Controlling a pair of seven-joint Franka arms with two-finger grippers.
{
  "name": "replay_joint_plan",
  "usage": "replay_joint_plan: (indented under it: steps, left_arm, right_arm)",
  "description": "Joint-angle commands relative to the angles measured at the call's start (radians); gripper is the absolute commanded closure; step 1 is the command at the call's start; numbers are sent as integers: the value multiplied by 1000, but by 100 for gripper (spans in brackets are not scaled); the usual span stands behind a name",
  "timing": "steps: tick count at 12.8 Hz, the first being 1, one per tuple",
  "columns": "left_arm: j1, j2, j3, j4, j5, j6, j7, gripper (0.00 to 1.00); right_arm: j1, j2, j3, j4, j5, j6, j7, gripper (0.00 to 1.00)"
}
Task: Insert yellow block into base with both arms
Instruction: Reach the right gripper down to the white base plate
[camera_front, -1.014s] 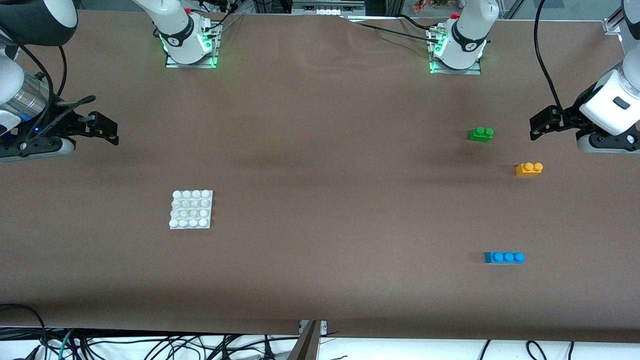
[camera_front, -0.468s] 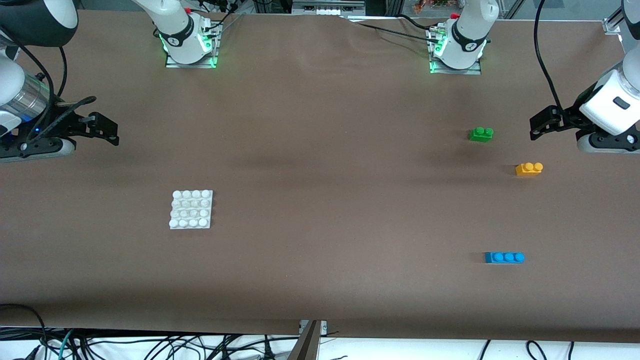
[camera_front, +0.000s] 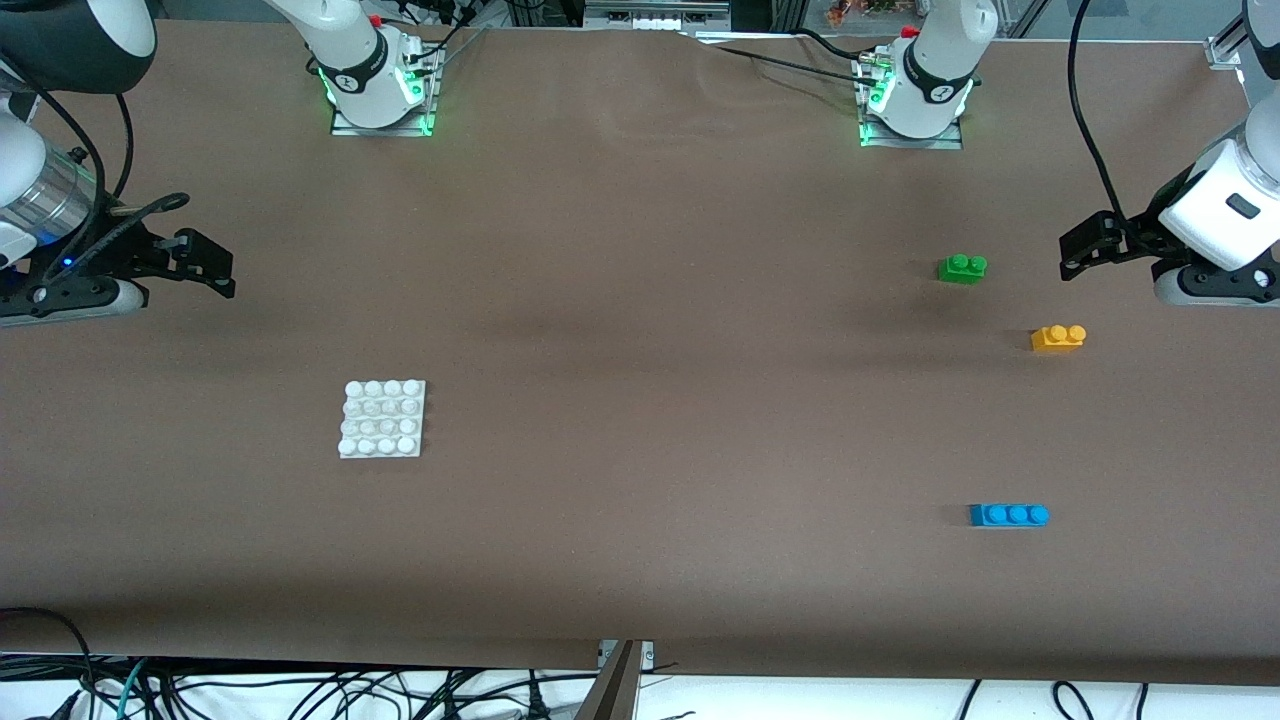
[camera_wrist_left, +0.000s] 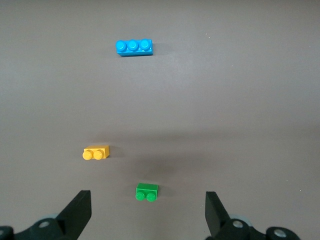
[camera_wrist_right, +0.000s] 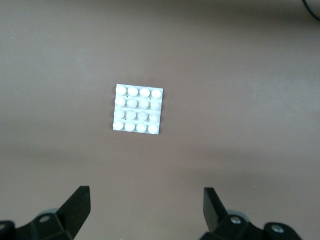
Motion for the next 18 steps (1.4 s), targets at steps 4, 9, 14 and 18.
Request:
replay_joint_plan:
  steps: [4,9,14,18]
  left_arm:
    - [-3,2,3,20,-20,-20,-4,0]
    - [-3,2,3,20,-20,-21,-4,0]
    - [-3,2,3,20,-20,-22,-3,0]
    - [-4,4,0,20,-15,-19,-4,0]
  right_arm:
    - [-4,2,5,21,-5,-10,-19,0]
    - [-17,73,-1,7,6,-25,-30,0]
    - [-20,241,-3,-61,72,157,-13,0]
    - [-35,332,-1,-156,133,387,8,0]
